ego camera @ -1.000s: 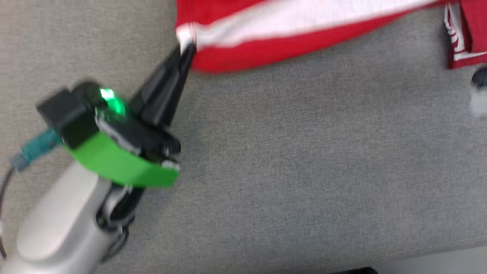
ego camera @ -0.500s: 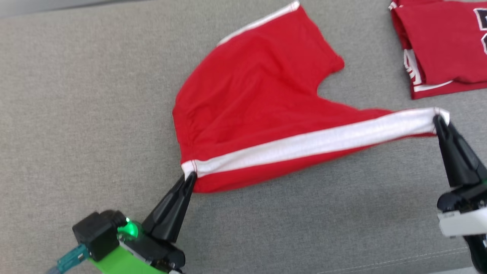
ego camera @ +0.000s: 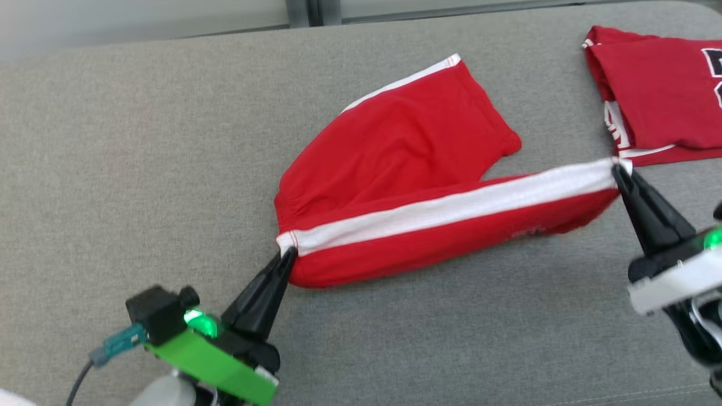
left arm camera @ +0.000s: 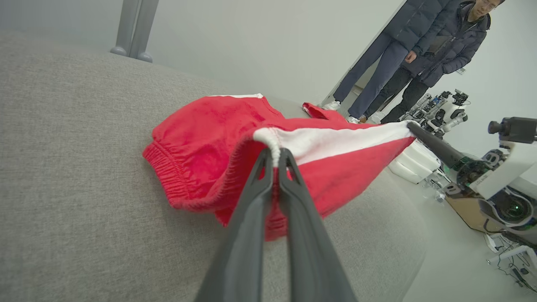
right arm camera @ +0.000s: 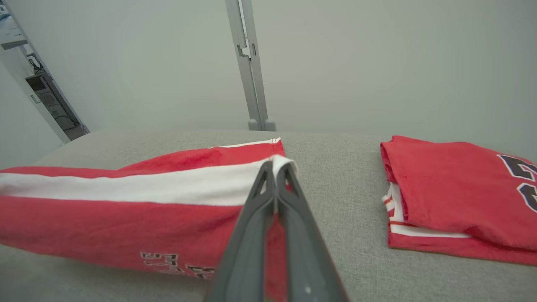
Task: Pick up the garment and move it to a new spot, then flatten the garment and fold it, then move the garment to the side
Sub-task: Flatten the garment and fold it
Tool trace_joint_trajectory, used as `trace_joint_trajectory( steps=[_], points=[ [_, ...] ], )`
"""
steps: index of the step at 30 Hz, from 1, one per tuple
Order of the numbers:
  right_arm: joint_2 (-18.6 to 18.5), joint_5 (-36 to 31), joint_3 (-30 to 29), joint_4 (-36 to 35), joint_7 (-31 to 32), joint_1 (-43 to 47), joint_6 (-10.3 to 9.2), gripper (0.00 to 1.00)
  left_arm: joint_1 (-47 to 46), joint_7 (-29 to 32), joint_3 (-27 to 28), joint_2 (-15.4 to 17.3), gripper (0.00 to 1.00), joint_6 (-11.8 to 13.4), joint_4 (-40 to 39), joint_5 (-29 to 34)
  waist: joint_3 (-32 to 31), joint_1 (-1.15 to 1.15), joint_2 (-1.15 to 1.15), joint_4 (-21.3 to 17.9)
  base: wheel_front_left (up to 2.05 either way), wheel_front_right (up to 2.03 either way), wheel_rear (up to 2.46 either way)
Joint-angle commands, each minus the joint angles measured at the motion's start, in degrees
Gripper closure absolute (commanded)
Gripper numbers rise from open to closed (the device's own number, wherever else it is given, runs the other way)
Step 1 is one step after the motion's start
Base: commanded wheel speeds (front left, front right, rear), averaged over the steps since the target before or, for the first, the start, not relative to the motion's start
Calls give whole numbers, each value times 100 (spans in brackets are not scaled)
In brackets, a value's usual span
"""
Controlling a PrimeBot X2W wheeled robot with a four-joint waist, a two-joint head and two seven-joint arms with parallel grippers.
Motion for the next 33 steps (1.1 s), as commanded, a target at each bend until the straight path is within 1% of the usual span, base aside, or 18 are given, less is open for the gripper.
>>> trace_joint_trajectory(
  steps=[1,5,10,15,19,26,32,33],
  points=[
    [-68,77,157,224,34,-452,-8,100,-307,29,-50,-1,100,-13,173,-182,286,1,0,149,0,0,0],
    [-105,344,666,876,199,-1500,-9,100,-961,106,-148,-65,100,-13,628,-597,618,1,0,270,0,0,0],
    [-155,586,1342,1573,316,-2736,-9,100,-1698,114,-198,-136,100,-13,1133,-961,984,1,0,430,0,0,0],
    [-130,871,2006,2222,394,-3871,-9,100,-2331,108,-238,-260,100,-13,1605,-1301,1313,1,0,589,0,0,0],
    [-126,1038,2485,2699,430,-4624,-9,100,-2760,94,-296,-371,100,-13,1923,-1405,1549,1,0,720,0,0,0],
    [1,1273,3271,3491,501,-5565,-10,100,-3391,138,-620,-512,100,-13,2343,-1624,1847,1,0,906,0,0,0],
    [149,1523,3792,3985,349,-6023,-10,100,-3705,98,-888,-564,100,-13,2681,-1738,1975,1,0,958,0,0,0],
    [171,1573,3868,4034,339,-6066,-10,87,-3714,106,-928,-575,100,-13,2723,-1781,1977,1,0,957,0,0,0]
  ],
)
